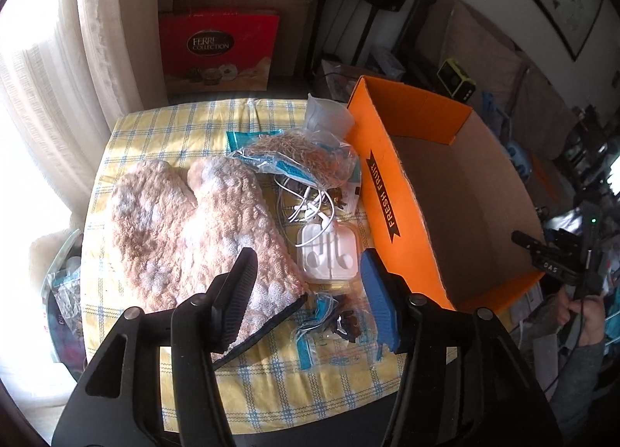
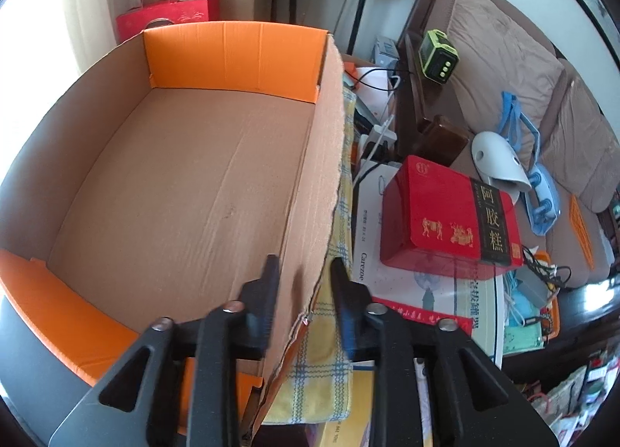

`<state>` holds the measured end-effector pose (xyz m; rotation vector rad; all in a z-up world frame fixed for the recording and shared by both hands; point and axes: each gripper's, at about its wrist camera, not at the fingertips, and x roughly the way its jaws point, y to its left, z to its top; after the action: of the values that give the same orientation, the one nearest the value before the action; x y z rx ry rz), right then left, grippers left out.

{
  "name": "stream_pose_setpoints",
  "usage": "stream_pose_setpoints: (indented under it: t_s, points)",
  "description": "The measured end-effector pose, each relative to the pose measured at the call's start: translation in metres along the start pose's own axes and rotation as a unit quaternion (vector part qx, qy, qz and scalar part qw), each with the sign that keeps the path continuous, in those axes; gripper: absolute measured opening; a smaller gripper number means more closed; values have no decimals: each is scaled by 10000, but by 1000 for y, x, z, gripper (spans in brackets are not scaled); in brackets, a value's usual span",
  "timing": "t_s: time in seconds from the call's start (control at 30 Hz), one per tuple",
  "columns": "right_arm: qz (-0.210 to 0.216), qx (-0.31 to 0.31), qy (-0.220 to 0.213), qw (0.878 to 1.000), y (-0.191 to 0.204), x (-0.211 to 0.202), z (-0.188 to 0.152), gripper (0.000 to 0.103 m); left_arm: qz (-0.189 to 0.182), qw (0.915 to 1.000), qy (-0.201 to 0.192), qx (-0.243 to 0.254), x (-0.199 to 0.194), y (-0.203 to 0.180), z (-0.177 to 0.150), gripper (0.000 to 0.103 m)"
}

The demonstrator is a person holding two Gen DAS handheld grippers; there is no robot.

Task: Organize objects
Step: 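Grasp the small clear bag with blue items with the left gripper, then carry the small bag into the cardboard box and open the left gripper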

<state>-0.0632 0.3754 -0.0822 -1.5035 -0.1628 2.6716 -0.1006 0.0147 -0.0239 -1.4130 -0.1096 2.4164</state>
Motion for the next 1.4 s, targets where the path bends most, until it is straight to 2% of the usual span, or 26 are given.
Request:
stream_pose_setpoints:
  t_s: [0.07, 0.17, 0.3, 0.37, 0.47, 0.63, 0.67, 0.83, 0.9, 0.97, 1.03, 1.27, 1.3, 1.33, 1.4]
  points:
    - [-34, 218, -17, 9998, -2, -5, -2, 54, 3, 9999, 96, -83, 6, 5, -7, 58]
    - [126, 624, 100, 9979, -4, -9, -6, 54, -6, 9994, 275, -200, 19, 13, -19, 59]
    - [238, 970, 147, 9949, -2, -13, -10, 54, 7, 9989, 450, -116, 29, 11, -35, 62]
    - [219, 1046, 133, 9942, 0, -16, -11, 54, 70, 9988, 473, -35, 33, 7, -41, 66]
    - [184, 1097, 115, 9937, 3, -17, -12, 54, 304, 9984, 484, 57, 38, 1, -47, 67]
    - [203, 1163, 83, 9930, 5, -19, -13, 54, 446, 9970, 601, 186, 50, -3, -57, 66]
    - [200, 1188, 76, 9927, 5, -20, -13, 54, 441, 9968, 637, 219, 52, -4, -59, 65]
    - [248, 1367, 85, 9903, 2, -21, -16, 54, 402, 9949, 841, 372, 59, -10, -69, 42]
    - [301, 1480, 95, 9885, 0, -22, -17, 54, 404, 9946, 880, 385, 62, -11, -72, 38]
    - [366, 1585, 125, 9866, -1, -21, -18, 54, 441, 9948, 832, 400, 62, -12, -71, 24]
    - [402, 1658, 156, 9852, -1, -20, -19, 54, 343, 9952, 842, 353, 62, -11, -70, 0]
    - [289, 1572, 121, 9871, 7, -22, -17, 54, 221, 9978, 443, 436, 39, -14, -61, 1]
    - [226, 1503, 99, 9883, 8, -22, -16, 50, 173, 9982, 396, 420, 35, -15, -59, 1]
    - [200, 1436, 77, 9894, 9, -22, -15, 39, 138, 9985, 348, 405, 30, -15, -57, 1]
    - [65, 1346, 73, 9909, 11, -23, -14, 29, 94, 9988, 215, 425, 19, -15, -50, 1]
